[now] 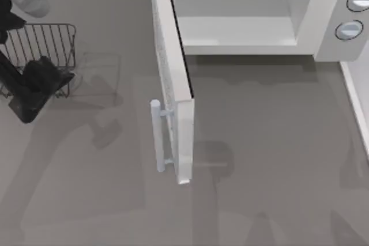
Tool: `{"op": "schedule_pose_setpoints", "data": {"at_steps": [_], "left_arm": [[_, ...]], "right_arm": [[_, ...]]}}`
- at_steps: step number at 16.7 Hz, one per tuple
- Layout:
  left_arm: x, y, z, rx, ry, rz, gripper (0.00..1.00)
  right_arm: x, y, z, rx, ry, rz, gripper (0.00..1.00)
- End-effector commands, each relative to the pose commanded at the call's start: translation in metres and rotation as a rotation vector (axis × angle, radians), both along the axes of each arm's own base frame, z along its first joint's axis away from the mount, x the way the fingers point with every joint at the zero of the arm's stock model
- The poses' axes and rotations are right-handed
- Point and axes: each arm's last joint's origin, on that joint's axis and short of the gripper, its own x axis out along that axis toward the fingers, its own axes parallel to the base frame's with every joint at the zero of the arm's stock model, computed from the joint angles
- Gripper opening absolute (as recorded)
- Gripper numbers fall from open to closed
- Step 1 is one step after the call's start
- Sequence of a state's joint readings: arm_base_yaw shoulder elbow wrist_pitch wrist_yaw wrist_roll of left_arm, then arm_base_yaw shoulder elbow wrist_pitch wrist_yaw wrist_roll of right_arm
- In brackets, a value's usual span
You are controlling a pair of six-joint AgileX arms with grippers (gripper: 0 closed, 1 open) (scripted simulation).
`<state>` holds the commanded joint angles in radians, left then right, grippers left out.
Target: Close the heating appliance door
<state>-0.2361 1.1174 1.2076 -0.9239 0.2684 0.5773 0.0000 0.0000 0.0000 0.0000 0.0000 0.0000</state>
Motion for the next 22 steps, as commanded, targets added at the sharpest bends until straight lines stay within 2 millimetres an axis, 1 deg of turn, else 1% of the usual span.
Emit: {"op": "schedule_pose_setpoints", "data": {"at_steps": [2,5,7,9,12,18,20,22], "left_arm": [[0.03,-0.017,0.016,0.045,0.088,-0.128,1.0],[0.068,-0.043,0.029,0.087,0.185,-0.303,1.0],[0.087,-0.059,0.031,0.102,0.228,-0.401,1.0],[0.099,-0.072,0.031,0.111,0.259,-0.478,1.0],[0.108,-0.082,0.03,0.115,0.28,-0.544,1.0],[0.109,-0.082,0.029,0.115,0.28,-0.545,1.0],[0.11,-0.088,0.022,0.115,0.281,-0.551,1.0],[0.113,-0.096,0.007,0.116,0.283,-0.55,1.0]], "right_arm": [[0.0,0.0,0.0,0.0,0.0,0.0,1.0],[0.0,0.0,0.0,0.0,0.0,0.0,1.0],[0.0,0.0,0.0,0.0,0.0,0.0,1.0],[0.0,0.0,0.0,0.0,0.0,0.0,1.0],[0.0,0.0,0.0,0.0,0.0,0.0,1.0],[0.0,0.0,0.0,0.0,0.0,0.0,1.0],[0.0,0.0,0.0,0.0,0.0,0.0,1.0],[0.0,0.0,0.0,0.0,0.0,0.0,1.0]]}}
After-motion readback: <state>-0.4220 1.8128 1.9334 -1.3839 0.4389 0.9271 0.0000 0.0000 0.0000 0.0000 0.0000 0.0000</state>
